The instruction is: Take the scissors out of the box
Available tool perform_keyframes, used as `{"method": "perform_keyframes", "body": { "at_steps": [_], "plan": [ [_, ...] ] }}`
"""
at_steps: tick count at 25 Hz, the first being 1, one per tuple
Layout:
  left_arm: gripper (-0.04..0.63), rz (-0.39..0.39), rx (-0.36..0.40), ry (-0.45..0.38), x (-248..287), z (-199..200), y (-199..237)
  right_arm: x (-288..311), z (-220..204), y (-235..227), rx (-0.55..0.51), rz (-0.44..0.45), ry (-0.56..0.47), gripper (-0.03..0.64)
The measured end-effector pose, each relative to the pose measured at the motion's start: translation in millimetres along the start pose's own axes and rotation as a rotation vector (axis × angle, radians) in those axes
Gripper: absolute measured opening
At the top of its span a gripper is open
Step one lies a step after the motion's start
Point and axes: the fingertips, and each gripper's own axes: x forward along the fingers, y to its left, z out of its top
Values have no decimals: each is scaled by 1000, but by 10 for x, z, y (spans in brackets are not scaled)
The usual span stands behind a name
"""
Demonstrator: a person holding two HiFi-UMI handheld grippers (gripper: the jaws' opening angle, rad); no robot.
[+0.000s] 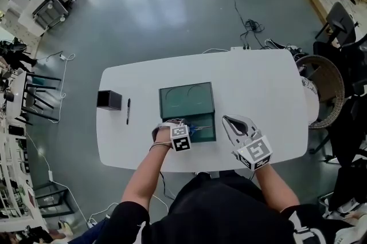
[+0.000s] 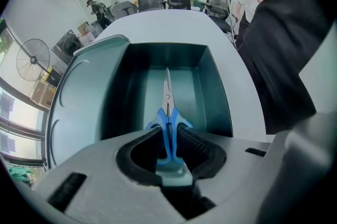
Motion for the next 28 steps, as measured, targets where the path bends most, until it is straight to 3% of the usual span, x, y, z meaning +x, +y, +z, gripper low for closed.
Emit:
{"method": "perform_keyframes", "body": {
  "at_steps": [6, 20, 28],
  "plan": [
    [100, 17, 15, -4, 8, 37, 5, -74, -15, -4, -2, -1, 1, 5],
    [95, 196, 34, -68, -466, 156, 52, -93, 8, 128, -21, 27, -16, 5],
    [95, 354, -36, -195, -1029, 330, 2, -99, 68, 142, -36, 38, -35, 5]
  ]
}}
